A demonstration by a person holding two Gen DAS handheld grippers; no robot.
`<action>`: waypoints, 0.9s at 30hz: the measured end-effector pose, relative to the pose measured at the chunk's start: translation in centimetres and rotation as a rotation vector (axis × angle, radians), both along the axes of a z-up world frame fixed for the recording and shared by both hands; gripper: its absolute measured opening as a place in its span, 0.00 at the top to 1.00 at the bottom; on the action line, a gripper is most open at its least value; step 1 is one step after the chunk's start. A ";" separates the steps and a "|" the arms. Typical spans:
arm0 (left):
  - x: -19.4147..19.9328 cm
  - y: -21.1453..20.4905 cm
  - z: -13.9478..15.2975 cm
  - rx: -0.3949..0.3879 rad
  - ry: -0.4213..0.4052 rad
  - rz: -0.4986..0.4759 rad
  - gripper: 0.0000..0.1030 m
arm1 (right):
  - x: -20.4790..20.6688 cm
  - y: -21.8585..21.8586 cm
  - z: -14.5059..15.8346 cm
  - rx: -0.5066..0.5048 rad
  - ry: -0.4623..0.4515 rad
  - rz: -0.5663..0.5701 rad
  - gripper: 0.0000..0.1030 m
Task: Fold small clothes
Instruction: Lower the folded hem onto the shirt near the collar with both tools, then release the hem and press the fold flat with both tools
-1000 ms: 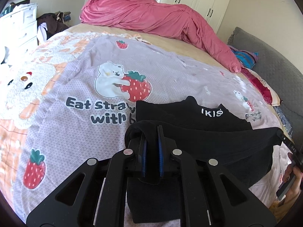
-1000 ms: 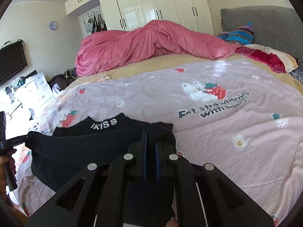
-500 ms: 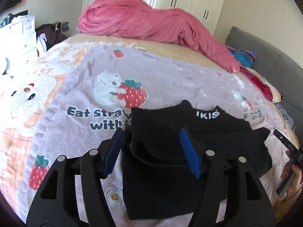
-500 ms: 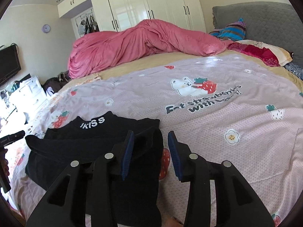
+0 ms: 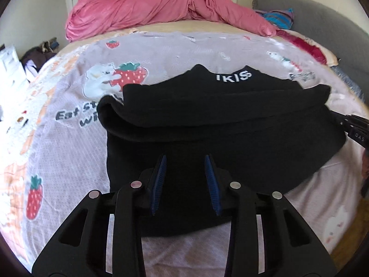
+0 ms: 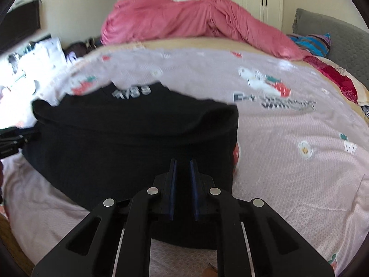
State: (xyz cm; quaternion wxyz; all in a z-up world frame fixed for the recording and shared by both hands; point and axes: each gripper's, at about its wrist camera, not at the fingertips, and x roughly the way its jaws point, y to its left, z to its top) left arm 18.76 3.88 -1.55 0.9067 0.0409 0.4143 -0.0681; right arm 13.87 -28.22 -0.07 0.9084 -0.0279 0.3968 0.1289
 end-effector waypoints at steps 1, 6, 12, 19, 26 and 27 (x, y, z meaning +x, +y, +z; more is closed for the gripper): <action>0.2 -0.1 0.0 0.008 -0.007 0.002 0.74 | 0.3 0.1 -0.5 -0.010 0.012 -0.003 0.90; 2.2 -0.3 -0.4 0.023 -0.007 0.027 0.74 | 2.2 0.6 -0.9 -0.023 0.009 -0.002 0.90; 4.6 0.0 -0.4 0.000 -0.008 0.067 0.74 | 5.0 0.2 -0.7 0.068 0.039 -0.019 0.90; 7.0 1.1 0.1 -0.071 -0.020 0.126 0.74 | 7.0 -1.0 0.6 0.115 0.020 -0.047 0.90; 7.5 3.2 2.6 -0.147 -0.099 0.181 0.74 | 8.3 -2.3 1.3 0.107 -0.023 -0.085 0.89; 7.6 3.6 2.7 -0.153 -0.100 0.190 0.74 | 8.4 -2.6 1.2 0.106 -0.023 -0.094 0.89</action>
